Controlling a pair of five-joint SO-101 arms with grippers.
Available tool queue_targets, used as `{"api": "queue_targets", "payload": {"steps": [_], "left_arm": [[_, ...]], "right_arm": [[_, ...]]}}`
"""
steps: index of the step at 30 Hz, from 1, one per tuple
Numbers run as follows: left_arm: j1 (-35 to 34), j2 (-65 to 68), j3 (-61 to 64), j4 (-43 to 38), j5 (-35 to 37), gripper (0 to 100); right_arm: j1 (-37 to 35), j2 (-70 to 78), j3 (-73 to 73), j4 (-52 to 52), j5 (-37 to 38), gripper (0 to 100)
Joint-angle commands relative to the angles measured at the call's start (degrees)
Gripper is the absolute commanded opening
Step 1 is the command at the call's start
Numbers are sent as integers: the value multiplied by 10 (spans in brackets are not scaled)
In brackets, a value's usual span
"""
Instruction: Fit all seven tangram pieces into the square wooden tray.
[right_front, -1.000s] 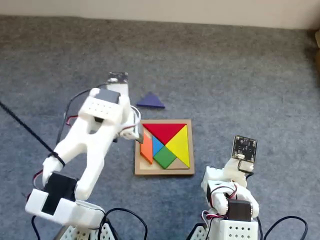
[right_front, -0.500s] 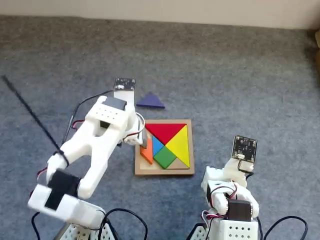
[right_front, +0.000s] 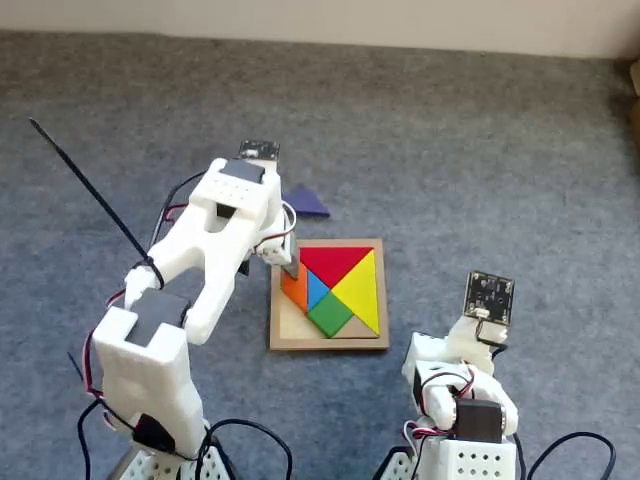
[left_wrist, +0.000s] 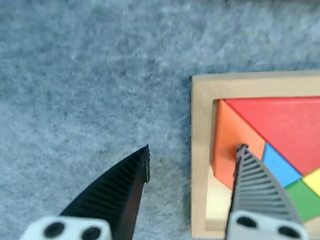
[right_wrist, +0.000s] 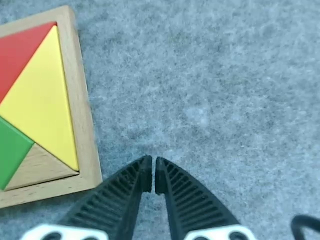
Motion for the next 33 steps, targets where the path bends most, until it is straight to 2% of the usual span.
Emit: {"api": "queue_targets", "payload": {"steps": [1, 5, 10, 15, 18, 28, 33], "left_arm": [[-16, 7, -20, -3, -4, 265], [-14, 0, -31, 8, -4, 259], [-11, -65, -49, 26, -5, 197], [-15, -109, -54, 24, -20, 249], [-15, -111, -78, 24, -102, 275], [-15, -6, -248, 30, -412, 233], [-15, 89, -385, 98, -552, 235]], "right_arm": [[-6, -13, 78, 5, 4, 33], [-6, -13, 78, 5, 4, 33], [-6, -13, 78, 5, 4, 33], [-6, -13, 78, 5, 4, 33], [-6, -13, 78, 5, 4, 33], [-6, -13, 78, 5, 4, 33], [-6, -13, 78, 5, 4, 33]]}}
